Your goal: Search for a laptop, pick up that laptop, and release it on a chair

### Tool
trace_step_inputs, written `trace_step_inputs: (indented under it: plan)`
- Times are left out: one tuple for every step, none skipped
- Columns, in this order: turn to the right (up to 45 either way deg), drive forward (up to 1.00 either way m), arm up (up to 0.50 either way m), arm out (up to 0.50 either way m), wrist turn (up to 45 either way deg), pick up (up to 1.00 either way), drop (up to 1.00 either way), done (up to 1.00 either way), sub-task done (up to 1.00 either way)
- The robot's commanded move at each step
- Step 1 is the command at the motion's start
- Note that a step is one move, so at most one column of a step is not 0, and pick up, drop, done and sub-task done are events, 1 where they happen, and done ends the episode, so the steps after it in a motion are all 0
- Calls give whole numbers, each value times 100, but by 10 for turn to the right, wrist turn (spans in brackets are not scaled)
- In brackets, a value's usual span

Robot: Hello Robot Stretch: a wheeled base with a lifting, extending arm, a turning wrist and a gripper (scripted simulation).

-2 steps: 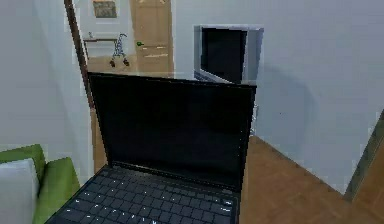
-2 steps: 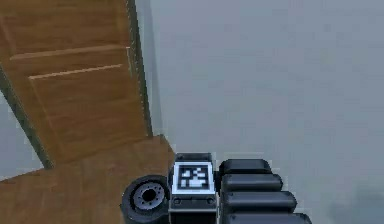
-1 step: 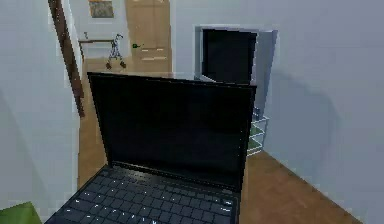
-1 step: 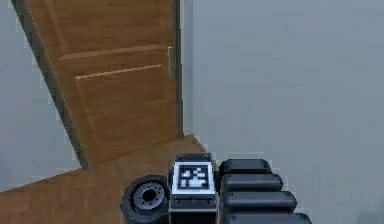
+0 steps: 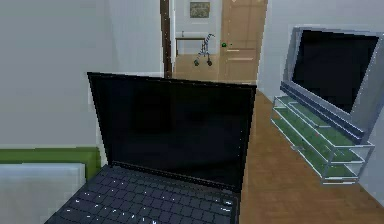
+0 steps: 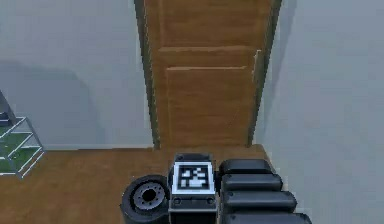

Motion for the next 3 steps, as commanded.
trace_step_inputs:
  plan:
    - [0,100,0,0,0,0,0,0,0]
    - [0,100,0,0,0,0,0,0,0]
    - [0,100,0,0,0,0,0,0,0]
